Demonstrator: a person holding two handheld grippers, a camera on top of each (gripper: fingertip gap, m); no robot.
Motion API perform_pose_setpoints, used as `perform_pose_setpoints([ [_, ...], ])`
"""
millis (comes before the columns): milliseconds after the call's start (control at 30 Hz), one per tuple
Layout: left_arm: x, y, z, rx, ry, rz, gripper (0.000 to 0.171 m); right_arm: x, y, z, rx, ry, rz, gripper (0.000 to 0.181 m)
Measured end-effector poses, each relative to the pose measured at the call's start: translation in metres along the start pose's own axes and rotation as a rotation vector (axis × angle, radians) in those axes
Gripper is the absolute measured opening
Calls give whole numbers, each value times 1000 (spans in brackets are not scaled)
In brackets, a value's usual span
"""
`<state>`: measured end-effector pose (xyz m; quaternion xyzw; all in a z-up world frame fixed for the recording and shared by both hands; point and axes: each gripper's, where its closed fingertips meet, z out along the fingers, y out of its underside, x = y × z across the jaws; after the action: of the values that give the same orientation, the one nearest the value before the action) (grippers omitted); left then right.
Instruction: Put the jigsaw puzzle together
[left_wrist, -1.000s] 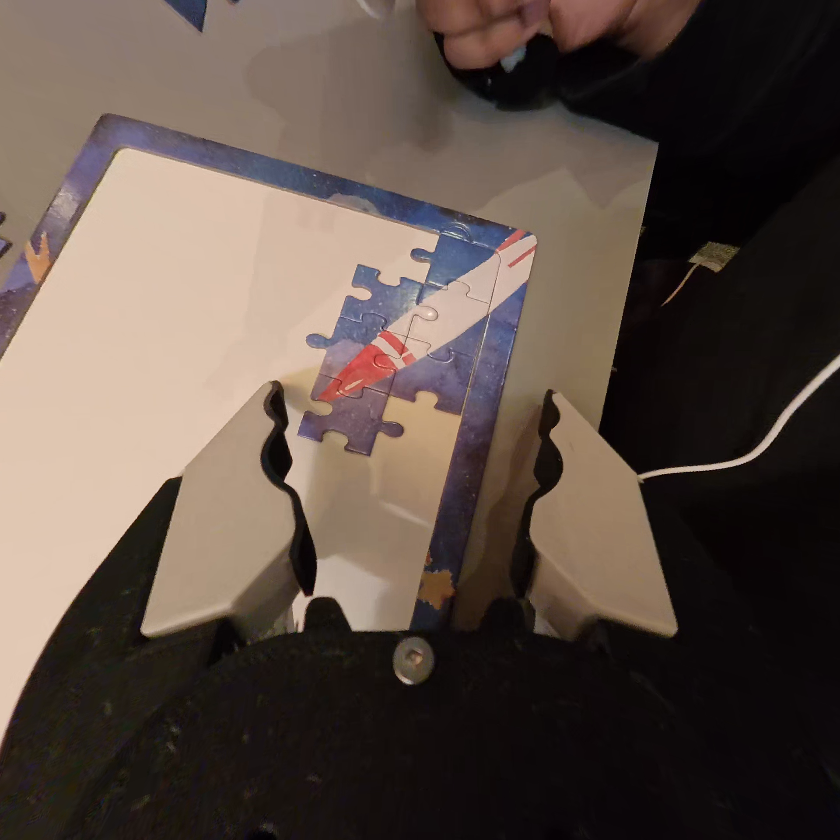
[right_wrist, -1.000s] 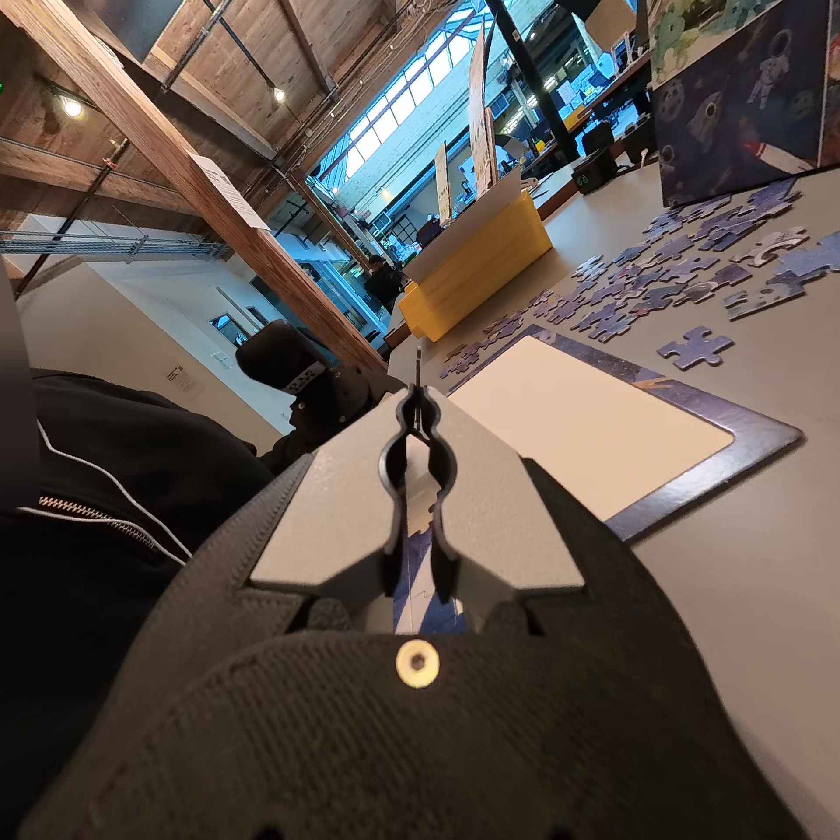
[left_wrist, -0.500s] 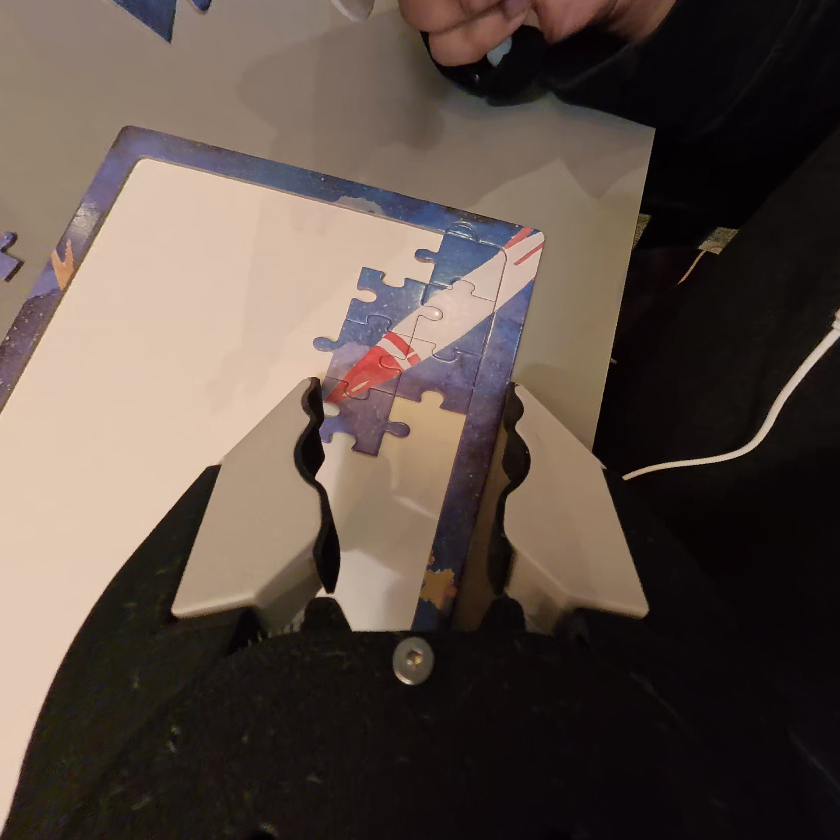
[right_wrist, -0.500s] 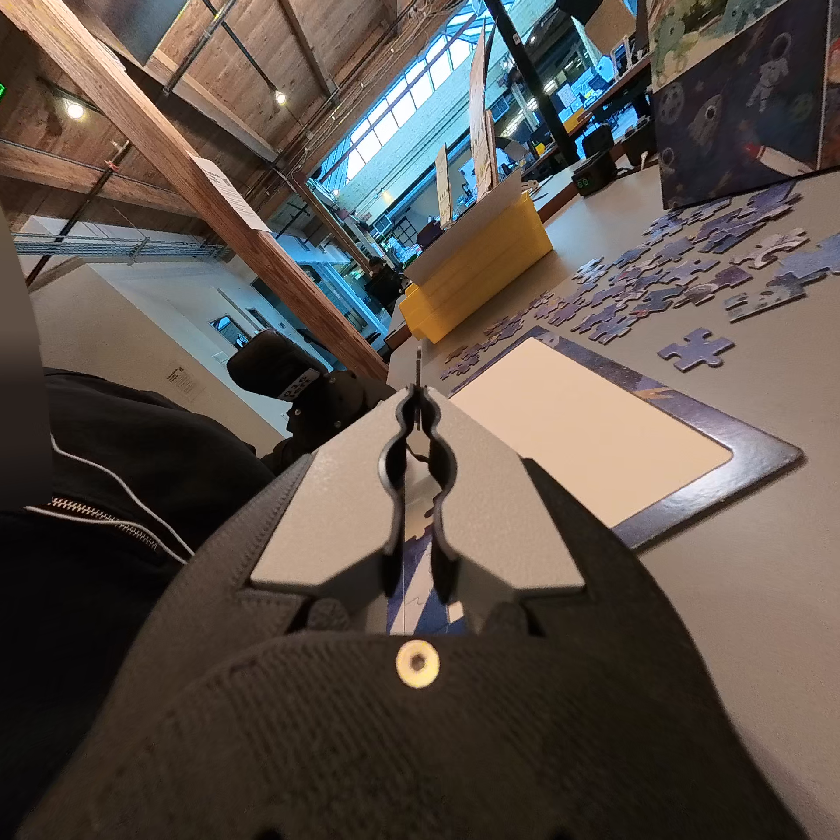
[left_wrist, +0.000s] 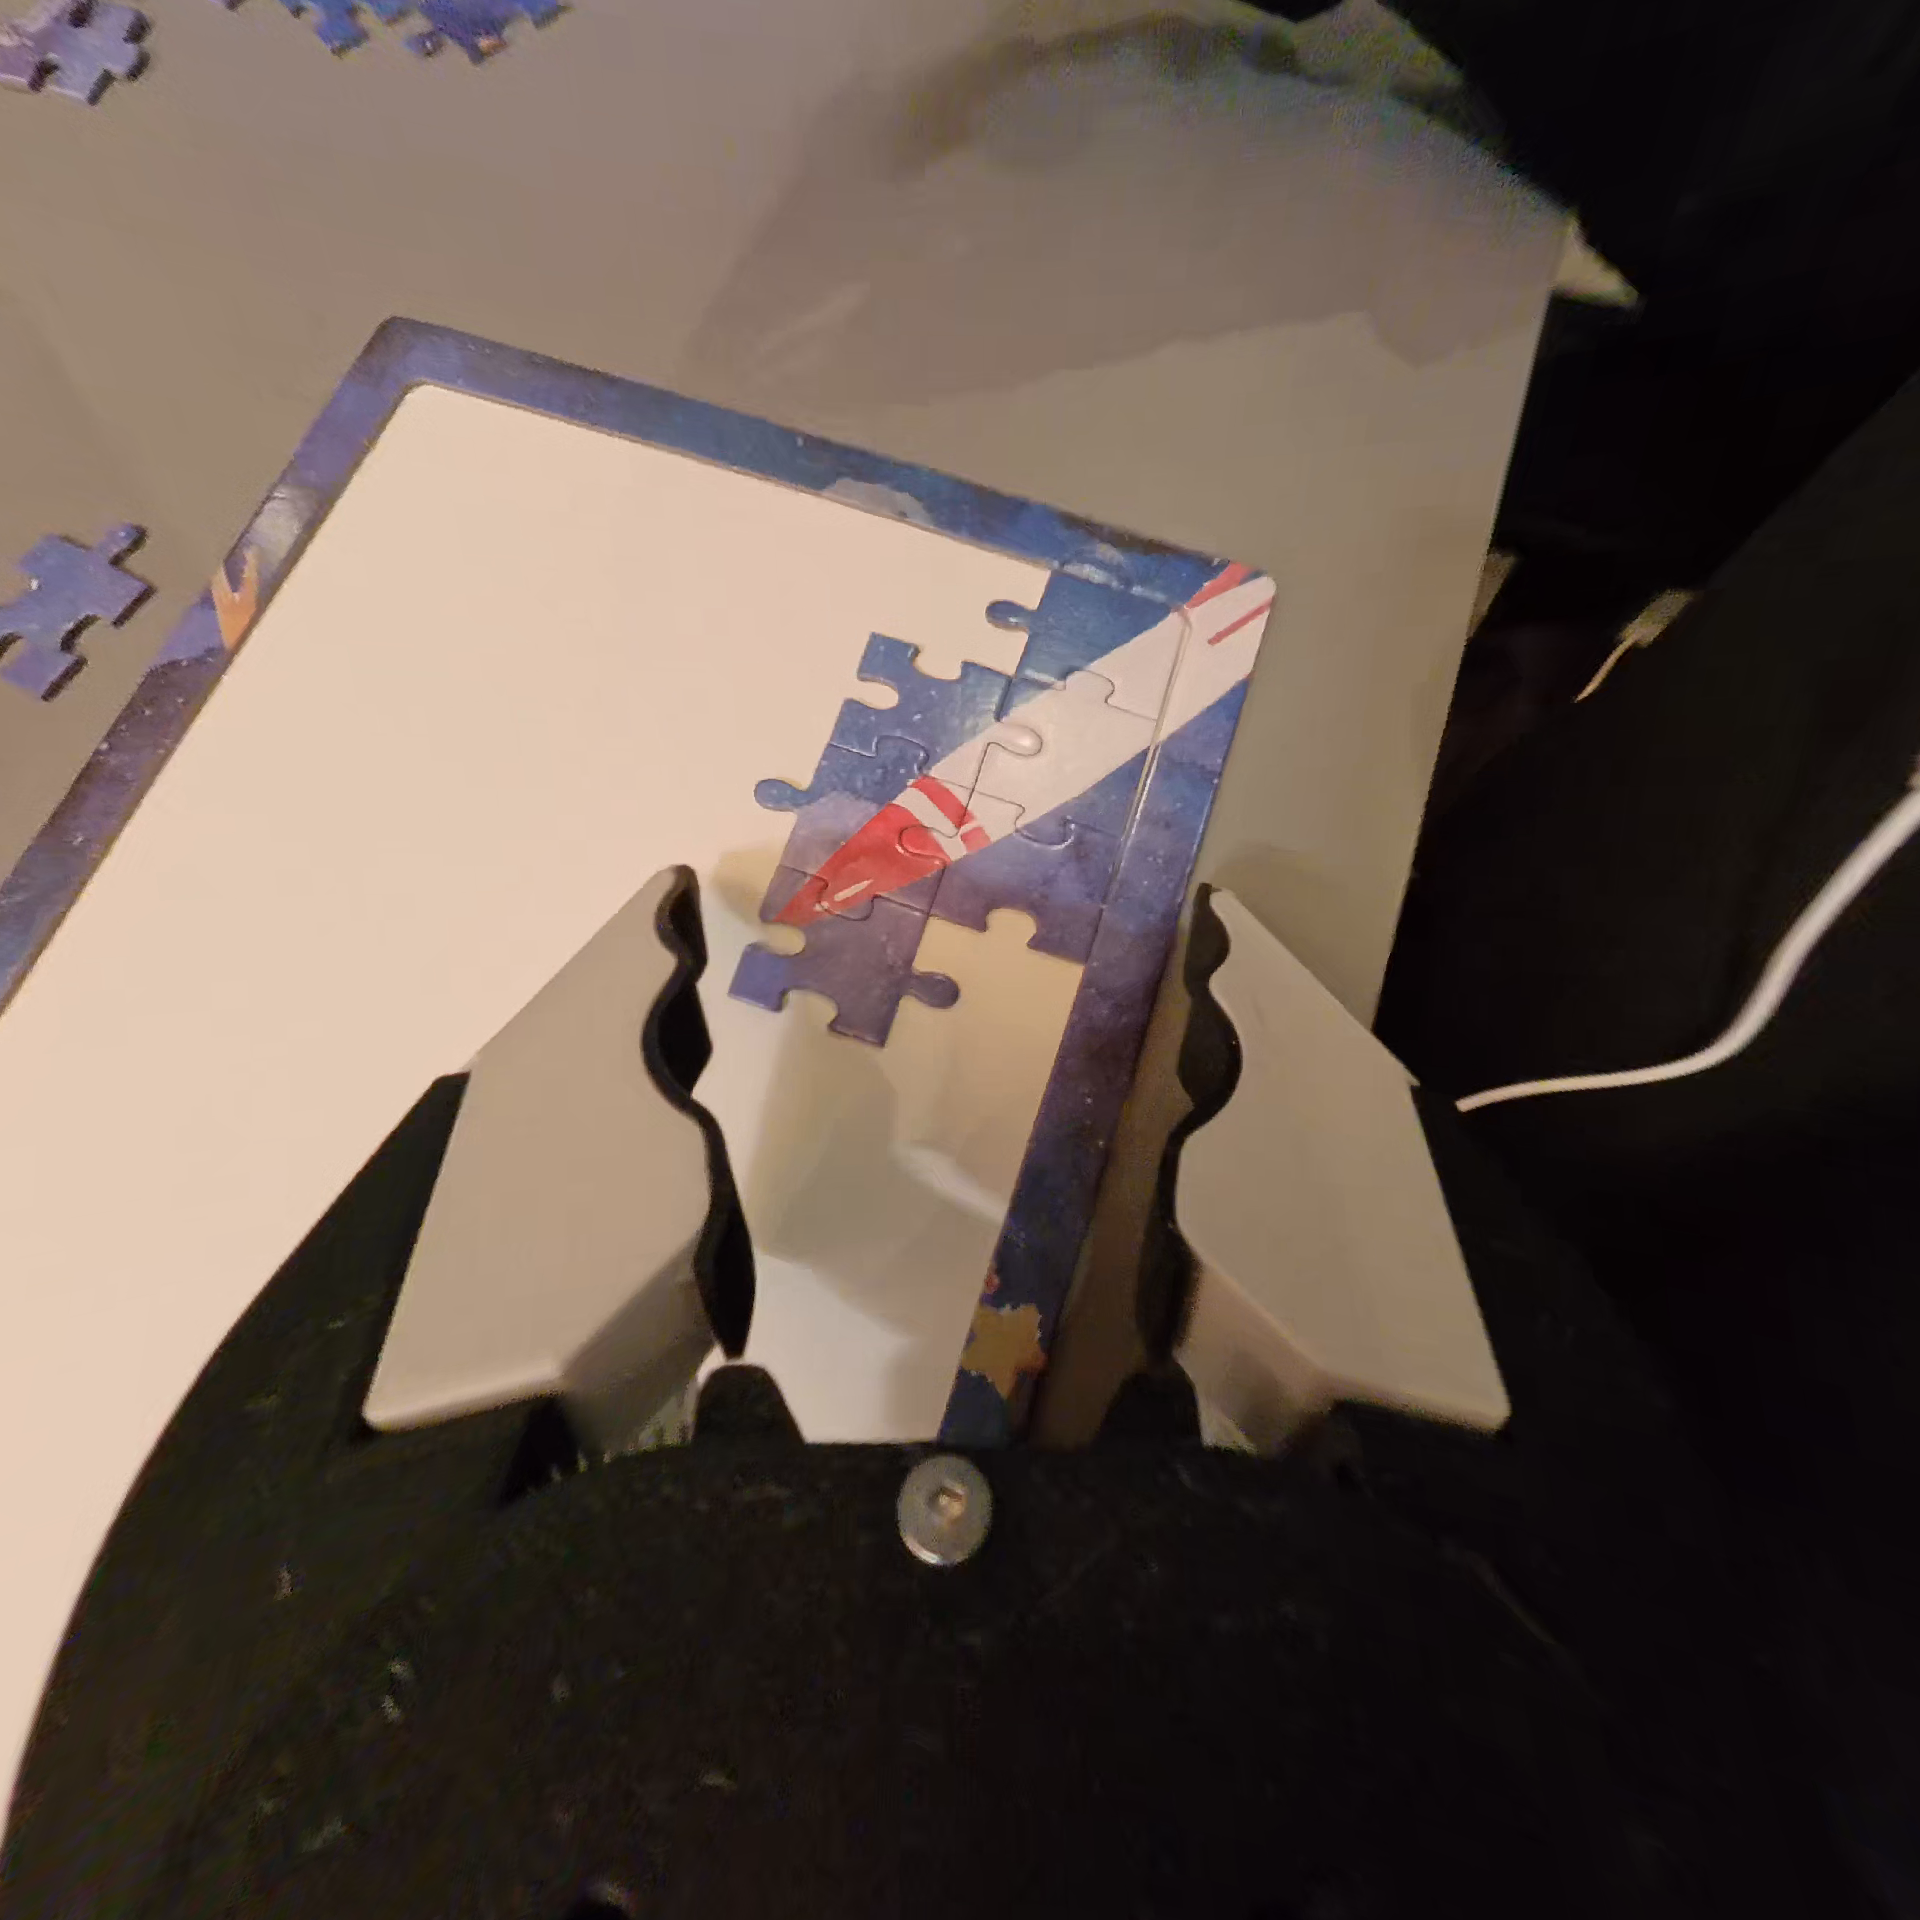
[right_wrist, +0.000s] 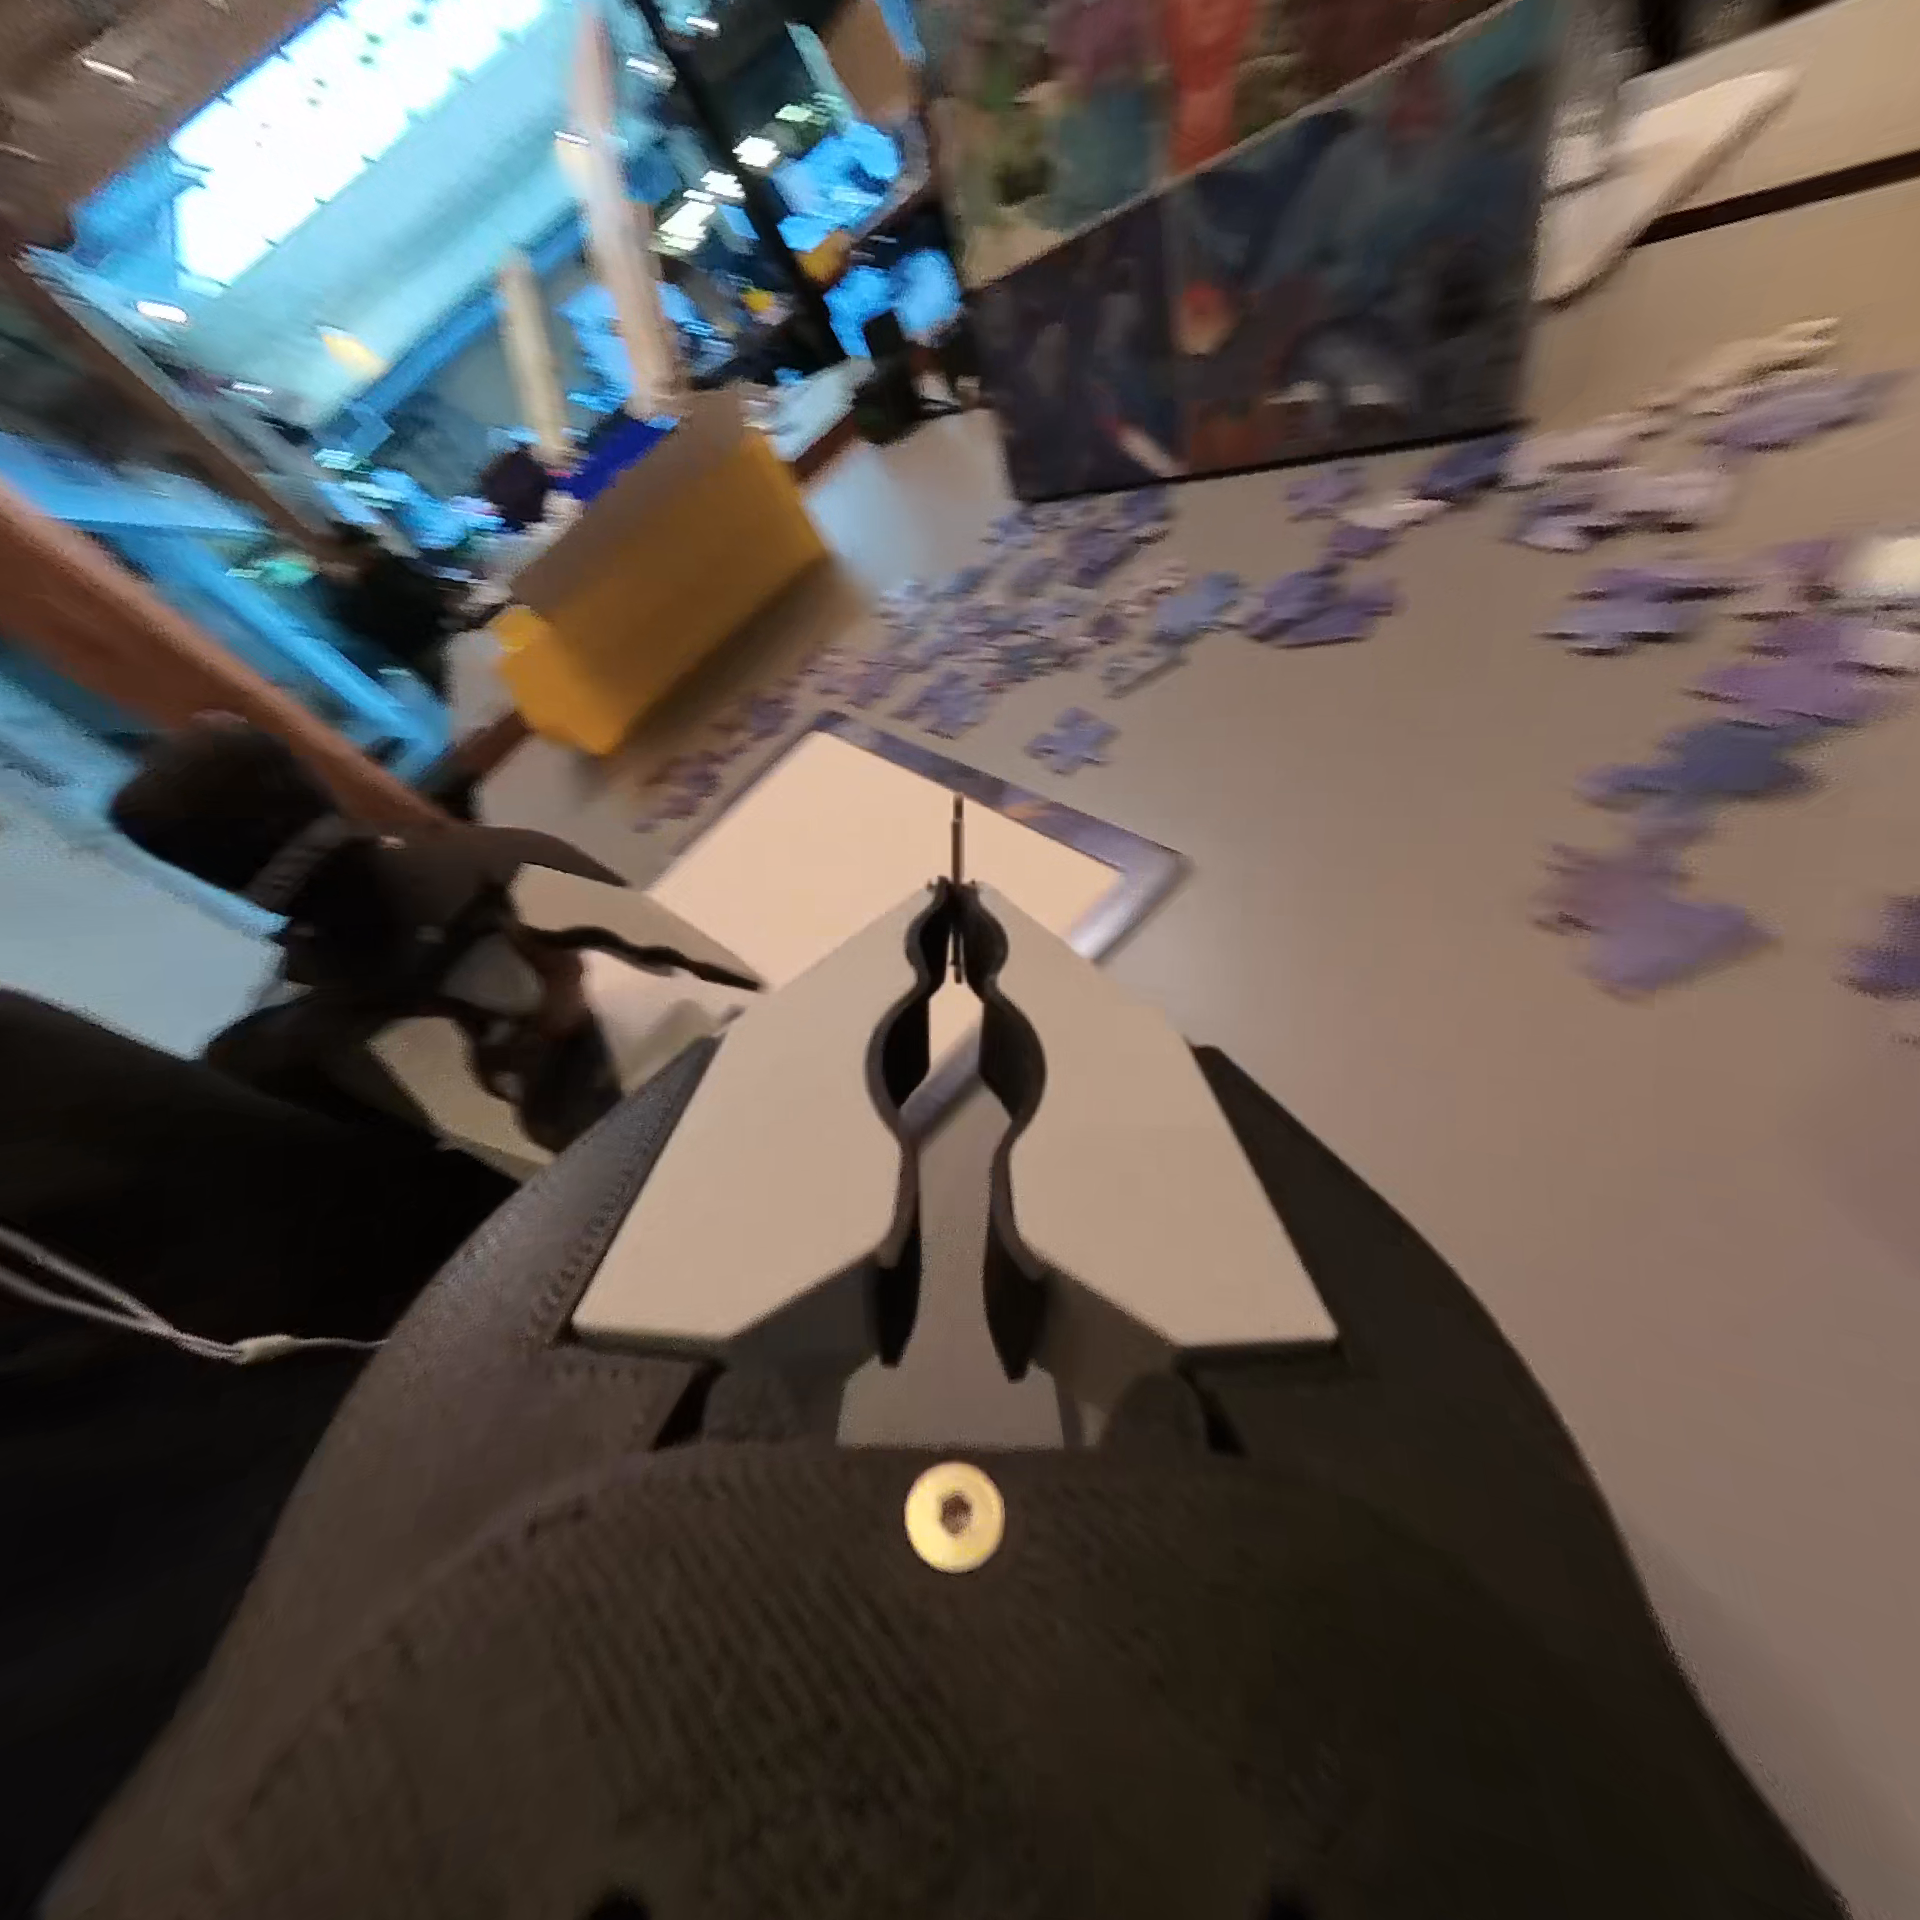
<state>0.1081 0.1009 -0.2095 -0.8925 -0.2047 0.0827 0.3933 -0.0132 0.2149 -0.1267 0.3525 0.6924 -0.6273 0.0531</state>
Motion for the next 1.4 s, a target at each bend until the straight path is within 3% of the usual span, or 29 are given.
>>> perform_pose_setpoints([
  [67, 2, -11, -7, 79, 63, -73, 100, 22, 1, -19, -14, 106, 15, 0],
  [133, -6, -24, -18, 166, 93, -137, 105, 36, 12, -26, -65, 120, 79, 0],
  [367, -70, -55, -58, 364, -58, -205, 108, 50, 46, -13, -194, 135, 171, 2],
  [500, -109, -64, -80, 447, -135, -231, 106, 67, 33, -25, -163, 319, 24, 33],
  [567, -130, -72, -93, 495, -171, -228, 104, 66, 19, -30, -137, 385, -64, 34],
  [667, -167, -81, -110, 542, -229, -204, 99, 41, -16, -26, -31, 358, -178, 37],
  [833, -225, -96, -120, 533, -281, -138, 93, 7, -72, 4, 44, 342, -436, 39],
  [967, -265, -71, -106, 417, -370, -121, 92, 40, -84, 47, -14, 399, -540, 40],
  [1133, -278, -30, -112, 399, -373, -202, 88, 81, -39, 95, -171, 371, -458, 45],
  [1267, -288, -33, -130, 507, -346, -297, 86, 107, -7, 109, -337, 411, -459, 54],
  [1400, -296, -26, -133, 497, -384, -310, 85, 113, 5, 112, -418, 424, -423, 63],
])
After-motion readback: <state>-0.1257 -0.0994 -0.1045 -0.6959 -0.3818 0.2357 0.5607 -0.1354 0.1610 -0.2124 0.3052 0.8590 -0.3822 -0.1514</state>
